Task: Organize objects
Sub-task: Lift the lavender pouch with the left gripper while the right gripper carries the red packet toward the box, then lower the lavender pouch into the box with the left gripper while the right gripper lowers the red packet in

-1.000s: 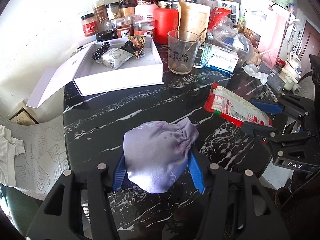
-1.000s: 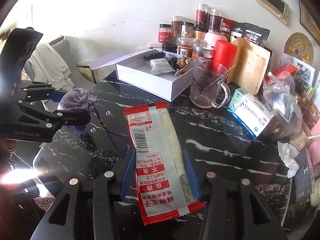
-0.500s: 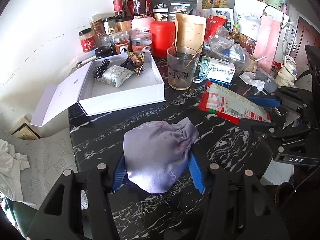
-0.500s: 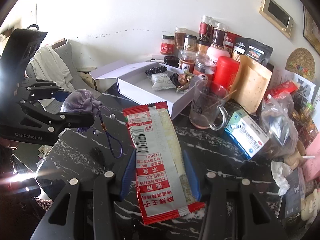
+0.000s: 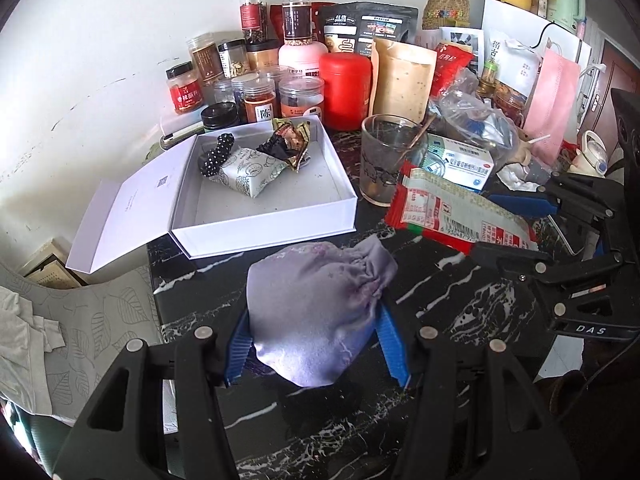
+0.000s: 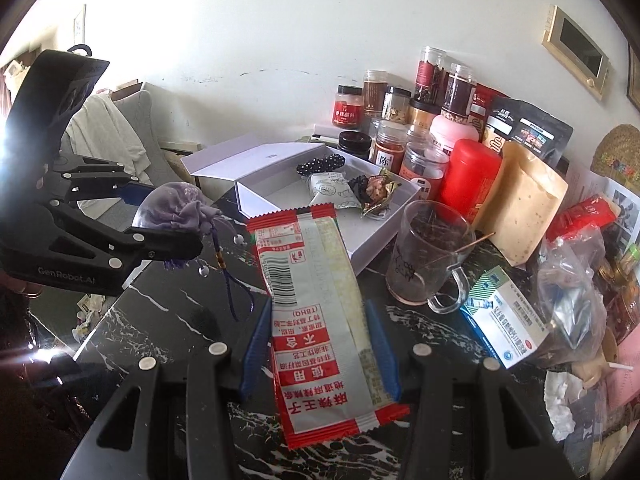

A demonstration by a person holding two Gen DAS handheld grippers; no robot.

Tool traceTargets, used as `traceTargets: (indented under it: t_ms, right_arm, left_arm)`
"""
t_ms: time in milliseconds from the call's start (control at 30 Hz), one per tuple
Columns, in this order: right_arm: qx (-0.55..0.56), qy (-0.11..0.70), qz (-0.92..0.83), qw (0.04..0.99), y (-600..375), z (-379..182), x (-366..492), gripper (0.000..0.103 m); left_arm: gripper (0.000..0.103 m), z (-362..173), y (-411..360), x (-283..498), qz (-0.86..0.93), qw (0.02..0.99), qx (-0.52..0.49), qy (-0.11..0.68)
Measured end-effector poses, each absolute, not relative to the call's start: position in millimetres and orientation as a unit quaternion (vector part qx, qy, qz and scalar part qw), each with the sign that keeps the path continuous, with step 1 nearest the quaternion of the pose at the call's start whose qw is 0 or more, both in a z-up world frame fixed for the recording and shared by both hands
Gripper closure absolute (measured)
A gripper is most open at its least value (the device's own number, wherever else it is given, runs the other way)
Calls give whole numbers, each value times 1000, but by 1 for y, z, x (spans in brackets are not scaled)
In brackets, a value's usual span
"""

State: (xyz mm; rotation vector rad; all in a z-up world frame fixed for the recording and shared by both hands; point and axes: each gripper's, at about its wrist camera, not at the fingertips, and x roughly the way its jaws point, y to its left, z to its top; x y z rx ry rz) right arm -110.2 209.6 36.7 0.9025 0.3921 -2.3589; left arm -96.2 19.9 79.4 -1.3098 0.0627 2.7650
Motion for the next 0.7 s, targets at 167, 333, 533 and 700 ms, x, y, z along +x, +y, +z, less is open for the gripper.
traceTargets:
  t_ms: [167,333,533,700]
  right_arm:
    - [338,148,-882,293,201,37,-130,55]
    - [341,148,-881,292,196,34,-152,55]
    - [341,150,-881,292,189,34,-175,55]
    - [336,157,-880,296,179,35,-195,55]
  left_arm:
    - [50,80,11,-119,902,38,-429,21]
    - [50,77,2,-147,900,37,-434,21]
    - [50,73,-12,-178,898,33,-438,19]
    - [50,70,-24,-201,898,32,-438,22]
